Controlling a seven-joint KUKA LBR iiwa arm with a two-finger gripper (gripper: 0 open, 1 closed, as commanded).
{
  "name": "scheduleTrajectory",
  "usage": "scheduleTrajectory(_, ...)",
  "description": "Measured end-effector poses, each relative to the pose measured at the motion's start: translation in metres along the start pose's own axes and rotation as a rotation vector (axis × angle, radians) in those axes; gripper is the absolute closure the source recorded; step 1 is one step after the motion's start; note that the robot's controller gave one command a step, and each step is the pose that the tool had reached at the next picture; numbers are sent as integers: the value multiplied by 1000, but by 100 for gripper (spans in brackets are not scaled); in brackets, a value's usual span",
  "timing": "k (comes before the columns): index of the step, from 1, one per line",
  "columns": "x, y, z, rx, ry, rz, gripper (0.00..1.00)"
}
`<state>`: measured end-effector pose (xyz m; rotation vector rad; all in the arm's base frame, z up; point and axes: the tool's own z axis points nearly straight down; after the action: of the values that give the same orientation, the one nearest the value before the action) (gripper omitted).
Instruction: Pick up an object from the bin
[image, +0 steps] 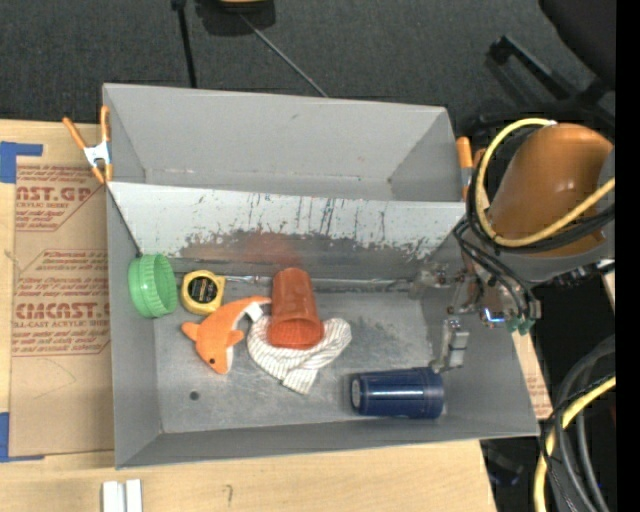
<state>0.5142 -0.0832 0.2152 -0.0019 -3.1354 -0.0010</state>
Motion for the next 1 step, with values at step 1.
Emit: scheduleTrajectory(1,-1,0,-5,1,-8,-2,0)
